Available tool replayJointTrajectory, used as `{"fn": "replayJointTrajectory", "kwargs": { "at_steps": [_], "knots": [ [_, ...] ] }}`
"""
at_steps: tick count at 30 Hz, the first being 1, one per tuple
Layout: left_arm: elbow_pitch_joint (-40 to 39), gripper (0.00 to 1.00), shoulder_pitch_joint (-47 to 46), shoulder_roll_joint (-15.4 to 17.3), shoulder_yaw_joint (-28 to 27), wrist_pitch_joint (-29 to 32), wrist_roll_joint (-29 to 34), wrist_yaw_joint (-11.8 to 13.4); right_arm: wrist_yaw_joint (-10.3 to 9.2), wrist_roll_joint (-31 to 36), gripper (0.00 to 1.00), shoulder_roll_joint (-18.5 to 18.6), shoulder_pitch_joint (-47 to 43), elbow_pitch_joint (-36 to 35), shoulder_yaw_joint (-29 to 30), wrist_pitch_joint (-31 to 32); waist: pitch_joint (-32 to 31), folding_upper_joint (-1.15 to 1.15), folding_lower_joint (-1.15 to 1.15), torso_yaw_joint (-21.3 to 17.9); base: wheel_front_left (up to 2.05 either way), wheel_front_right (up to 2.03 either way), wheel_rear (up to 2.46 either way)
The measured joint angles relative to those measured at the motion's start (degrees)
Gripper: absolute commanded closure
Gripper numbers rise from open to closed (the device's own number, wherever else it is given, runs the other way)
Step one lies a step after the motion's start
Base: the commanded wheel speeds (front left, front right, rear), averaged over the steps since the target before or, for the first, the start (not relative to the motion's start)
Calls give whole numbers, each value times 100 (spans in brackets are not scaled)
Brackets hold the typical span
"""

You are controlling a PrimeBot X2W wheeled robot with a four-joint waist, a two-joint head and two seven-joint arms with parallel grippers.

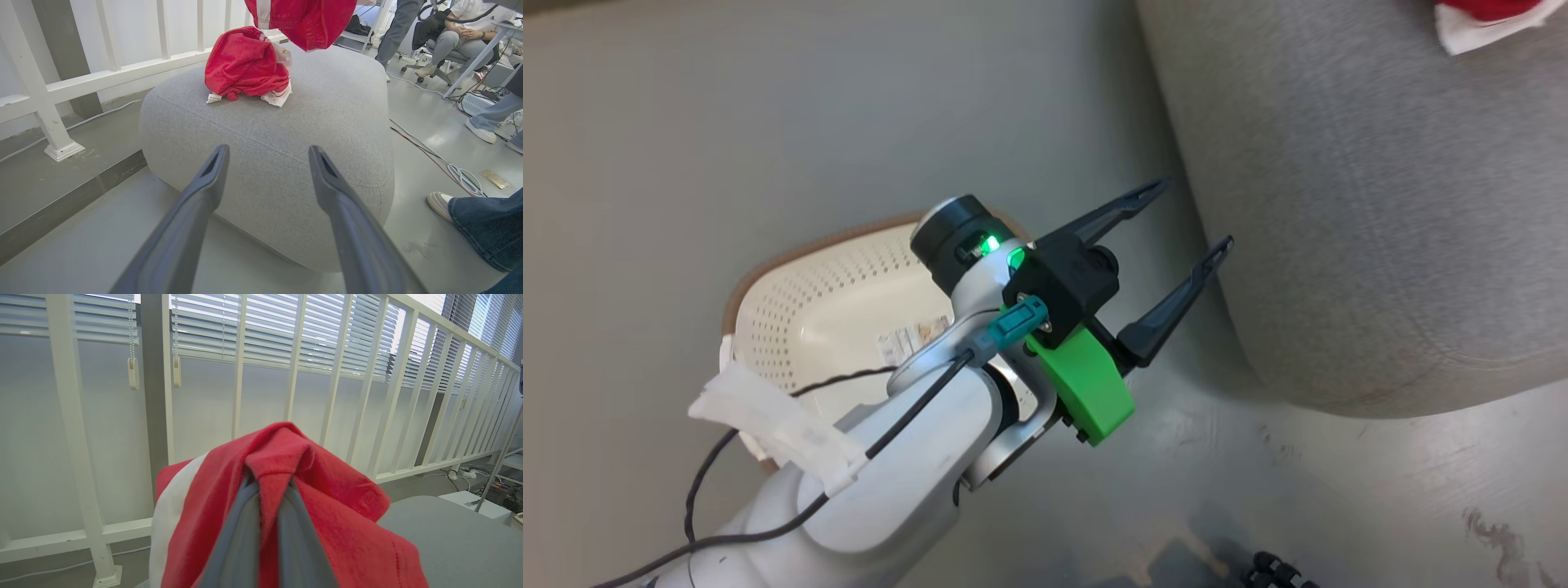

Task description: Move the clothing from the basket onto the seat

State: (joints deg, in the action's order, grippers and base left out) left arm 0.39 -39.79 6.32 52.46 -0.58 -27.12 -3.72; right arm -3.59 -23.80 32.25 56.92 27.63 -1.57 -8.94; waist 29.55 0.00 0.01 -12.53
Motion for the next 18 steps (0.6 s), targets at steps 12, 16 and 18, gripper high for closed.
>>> {"fn": "replayJointTrajectory", "kwargs": {
  "at_steps": [12, 16, 18],
  "knots": [
    [-435, 0, -364, 314, -109, 334, 271, 121, -194, -109, 100, 85, 504, 601, 455, -43, 999, 0, 0, 377, 0, 0, 0],
    [-480, 0, -400, 430, -202, 405, 336, 131, -205, -149, 100, -347, 497, 869, 320, -176, 1317, 0, 0, 420, 0, 0, 0],
    [-494, 0, -405, 490, -212, 406, 356, 131, -205, -148, 100, -544, 482, 992, 226, -238, 1460, 0, 0, 421, 0, 0, 0]
  ]
}}
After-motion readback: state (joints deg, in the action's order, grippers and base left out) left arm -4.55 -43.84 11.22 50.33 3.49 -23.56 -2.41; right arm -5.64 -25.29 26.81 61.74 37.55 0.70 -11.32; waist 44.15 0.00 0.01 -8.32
